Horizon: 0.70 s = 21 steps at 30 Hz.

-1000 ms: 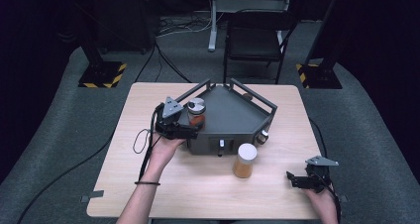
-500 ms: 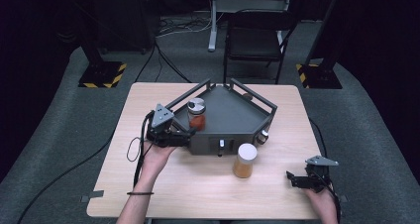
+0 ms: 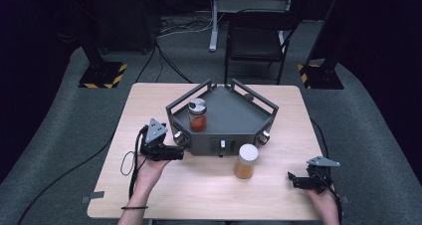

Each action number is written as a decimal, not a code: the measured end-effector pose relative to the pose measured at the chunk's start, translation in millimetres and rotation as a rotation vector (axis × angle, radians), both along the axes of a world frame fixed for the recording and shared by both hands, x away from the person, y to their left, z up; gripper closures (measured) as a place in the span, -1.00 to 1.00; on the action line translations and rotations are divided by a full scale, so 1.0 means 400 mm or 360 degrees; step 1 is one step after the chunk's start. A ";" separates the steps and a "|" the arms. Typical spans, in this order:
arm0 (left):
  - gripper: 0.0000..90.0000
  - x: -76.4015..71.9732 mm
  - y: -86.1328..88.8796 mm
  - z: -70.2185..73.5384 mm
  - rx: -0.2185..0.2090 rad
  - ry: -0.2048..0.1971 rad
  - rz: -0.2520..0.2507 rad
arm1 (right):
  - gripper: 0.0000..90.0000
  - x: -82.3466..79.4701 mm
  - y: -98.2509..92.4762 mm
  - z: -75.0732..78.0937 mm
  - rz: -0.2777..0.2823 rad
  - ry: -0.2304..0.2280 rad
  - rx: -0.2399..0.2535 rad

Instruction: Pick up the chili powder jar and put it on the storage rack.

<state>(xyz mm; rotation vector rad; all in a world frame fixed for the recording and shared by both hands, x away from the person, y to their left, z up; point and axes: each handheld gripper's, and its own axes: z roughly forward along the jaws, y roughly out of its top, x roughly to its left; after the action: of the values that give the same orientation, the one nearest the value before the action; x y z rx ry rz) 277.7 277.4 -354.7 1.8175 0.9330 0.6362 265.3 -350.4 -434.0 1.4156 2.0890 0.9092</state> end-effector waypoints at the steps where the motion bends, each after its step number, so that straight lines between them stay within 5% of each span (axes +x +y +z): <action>1: -1.00 -0.001 0.004 -0.006 0.0003 0.0004 -0.0006 | -0.96 0.000 0.000 0.000 0.0001 -0.0001 -0.0001; 21: -0.99 -0.035 0.069 -0.117 -0.0005 0.0059 0.0035 | -0.96 -0.001 -0.001 0.000 0.0005 -0.0002 -0.0001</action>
<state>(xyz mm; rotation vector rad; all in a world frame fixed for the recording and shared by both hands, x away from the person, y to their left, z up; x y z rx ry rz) 263.7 304.8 -401.4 1.8243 0.9792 0.6159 264.9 -350.8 -434.1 1.4118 2.0911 0.9106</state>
